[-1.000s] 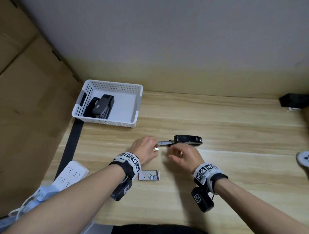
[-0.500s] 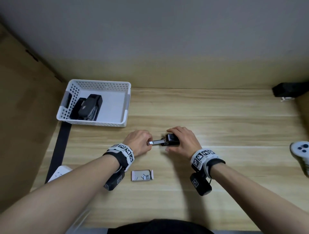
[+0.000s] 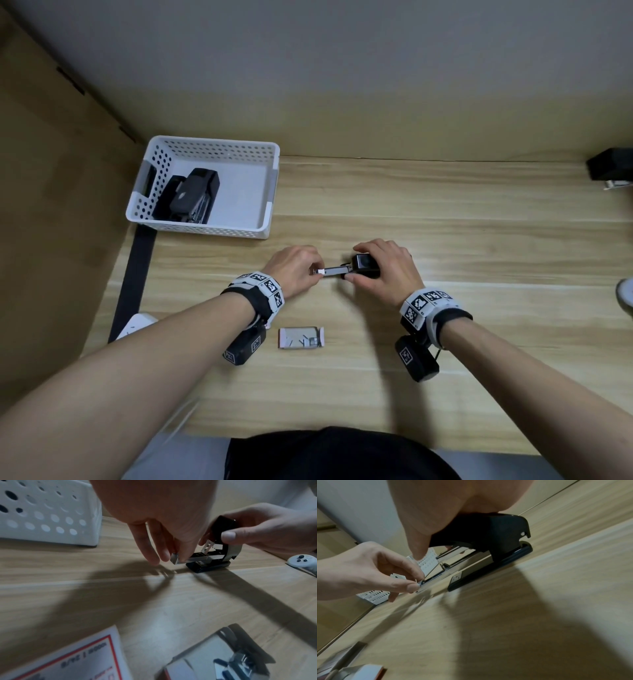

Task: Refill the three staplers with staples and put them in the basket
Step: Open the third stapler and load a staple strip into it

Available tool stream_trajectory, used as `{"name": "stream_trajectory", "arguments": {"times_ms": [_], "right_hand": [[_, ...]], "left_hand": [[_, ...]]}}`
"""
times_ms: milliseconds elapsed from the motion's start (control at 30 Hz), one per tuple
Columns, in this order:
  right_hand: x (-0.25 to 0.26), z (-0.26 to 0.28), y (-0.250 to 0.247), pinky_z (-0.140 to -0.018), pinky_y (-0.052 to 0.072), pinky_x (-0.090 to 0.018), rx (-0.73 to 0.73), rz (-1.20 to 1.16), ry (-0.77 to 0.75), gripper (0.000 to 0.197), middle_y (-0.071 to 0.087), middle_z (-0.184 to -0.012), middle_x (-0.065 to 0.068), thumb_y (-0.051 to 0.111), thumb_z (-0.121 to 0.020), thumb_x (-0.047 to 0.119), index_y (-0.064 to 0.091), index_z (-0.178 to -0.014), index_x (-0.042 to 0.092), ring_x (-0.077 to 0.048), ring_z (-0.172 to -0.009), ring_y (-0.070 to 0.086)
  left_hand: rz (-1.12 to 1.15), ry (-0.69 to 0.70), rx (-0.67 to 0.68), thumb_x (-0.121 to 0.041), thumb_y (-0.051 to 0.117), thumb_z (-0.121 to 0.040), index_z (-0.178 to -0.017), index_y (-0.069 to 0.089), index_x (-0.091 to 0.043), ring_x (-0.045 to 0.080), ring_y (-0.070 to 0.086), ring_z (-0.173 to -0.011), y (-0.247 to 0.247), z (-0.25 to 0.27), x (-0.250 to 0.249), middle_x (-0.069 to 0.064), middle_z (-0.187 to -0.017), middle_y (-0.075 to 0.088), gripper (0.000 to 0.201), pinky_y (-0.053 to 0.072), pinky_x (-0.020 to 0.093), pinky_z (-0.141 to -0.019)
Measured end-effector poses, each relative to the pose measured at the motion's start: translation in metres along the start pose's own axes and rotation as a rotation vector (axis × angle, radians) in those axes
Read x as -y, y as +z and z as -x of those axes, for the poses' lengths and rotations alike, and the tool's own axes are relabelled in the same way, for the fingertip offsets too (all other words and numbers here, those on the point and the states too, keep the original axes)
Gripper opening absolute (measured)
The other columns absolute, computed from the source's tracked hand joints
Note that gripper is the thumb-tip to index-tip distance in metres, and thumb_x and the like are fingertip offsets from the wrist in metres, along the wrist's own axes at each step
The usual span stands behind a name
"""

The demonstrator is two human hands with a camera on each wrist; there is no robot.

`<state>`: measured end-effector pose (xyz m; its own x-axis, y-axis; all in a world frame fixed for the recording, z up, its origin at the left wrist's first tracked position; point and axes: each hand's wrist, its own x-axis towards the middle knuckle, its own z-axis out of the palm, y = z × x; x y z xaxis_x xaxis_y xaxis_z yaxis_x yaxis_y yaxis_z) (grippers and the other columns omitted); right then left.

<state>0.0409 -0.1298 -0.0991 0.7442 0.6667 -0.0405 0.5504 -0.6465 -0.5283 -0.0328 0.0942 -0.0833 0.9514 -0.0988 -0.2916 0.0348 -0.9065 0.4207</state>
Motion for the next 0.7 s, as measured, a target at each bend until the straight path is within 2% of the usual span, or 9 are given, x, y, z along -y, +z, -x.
{"name": "stream_trajectory", "arguments": {"times_ms": [100,233,333,400,467,567,633,700], "right_hand": [[0.001,0.002,0.0,-0.087,0.037,-0.035,0.005,0.001,0.005,0.05,0.06,-0.112,0.01,0.062,-0.08,0.06,0.056,-0.119,0.028,-0.017,-0.103,0.052],[0.004,0.003,-0.001,-0.094,0.037,-0.036,-0.011,0.017,-0.01,0.06,0.057,-0.122,0.005,0.065,-0.078,0.058,0.053,-0.125,0.023,-0.02,-0.112,0.05],[0.022,0.015,-0.008,-0.103,0.036,-0.037,-0.168,0.029,-0.073,0.06,0.05,-0.134,-0.004,0.066,-0.083,0.042,0.049,-0.133,0.014,-0.023,-0.121,0.045],[0.042,0.028,-0.009,-0.1,0.04,-0.041,-0.209,0.026,-0.144,0.049,0.051,-0.131,-0.007,0.061,-0.086,0.03,0.051,-0.13,0.012,-0.024,-0.116,0.048],[0.06,0.038,-0.004,-0.088,0.047,-0.042,-0.137,-0.027,-0.208,0.044,0.051,-0.126,-0.006,0.058,-0.082,0.02,0.052,-0.125,0.013,-0.024,-0.106,0.053],[0.079,0.041,0.008,-0.068,0.05,-0.03,0.149,-0.072,-0.156,0.059,0.042,-0.139,-0.001,0.057,-0.078,0.015,0.042,-0.135,0.02,-0.021,-0.092,0.06],[0.082,0.036,0.018,-0.062,0.045,-0.026,0.301,0.004,-0.106,0.068,0.033,-0.149,0.003,0.058,-0.078,0.017,0.034,-0.142,0.022,-0.023,-0.089,0.062],[0.083,0.031,0.025,-0.06,0.049,-0.031,0.353,0.052,-0.088,0.069,0.029,-0.15,0.007,0.057,-0.078,0.019,0.033,-0.142,0.023,-0.026,-0.085,0.064]], "left_hand": [[0.033,-0.001,-0.018,-0.031,0.066,-0.089,-0.096,0.073,-0.02,0.017,0.059,-0.084,0.003,0.002,0.002,-0.009,-0.093,0.064,0.015,0.04,0.027,-0.069],[0.02,-0.018,-0.036,-0.034,0.066,-0.09,-0.104,0.072,-0.021,0.015,0.059,-0.089,0.003,0.006,0.001,-0.008,-0.101,0.066,0.02,0.039,0.027,-0.069],[0.017,-0.088,-0.033,-0.036,0.069,-0.088,-0.113,0.068,-0.022,0.017,0.06,-0.095,0.004,0.014,-0.001,-0.007,-0.107,0.063,0.028,0.043,0.027,-0.071],[0.069,-0.156,-0.08,-0.032,0.07,-0.088,-0.119,0.064,-0.022,0.015,0.06,-0.096,0.006,0.026,-0.002,-0.008,-0.111,0.06,0.033,0.046,0.027,-0.073],[0.144,-0.2,-0.14,-0.026,0.07,-0.087,-0.121,0.063,-0.022,0.013,0.061,-0.095,0.007,0.041,-0.001,-0.01,-0.112,0.058,0.036,0.05,0.027,-0.076],[0.187,-0.236,-0.16,-0.021,0.067,-0.087,-0.119,0.063,-0.023,0.011,0.062,-0.093,0.007,0.066,0.0,-0.011,-0.113,0.057,0.032,0.053,0.032,-0.079],[0.222,-0.249,-0.148,-0.019,0.064,-0.088,-0.117,0.064,-0.024,0.012,0.062,-0.091,0.005,0.08,0.001,-0.012,-0.112,0.057,0.029,0.052,0.032,-0.079],[0.232,-0.254,-0.13,-0.018,0.061,-0.089,-0.116,0.065,-0.024,0.011,0.06,-0.088,0.004,0.093,0.001,-0.012,-0.113,0.057,0.028,0.05,0.029,-0.077]]}}
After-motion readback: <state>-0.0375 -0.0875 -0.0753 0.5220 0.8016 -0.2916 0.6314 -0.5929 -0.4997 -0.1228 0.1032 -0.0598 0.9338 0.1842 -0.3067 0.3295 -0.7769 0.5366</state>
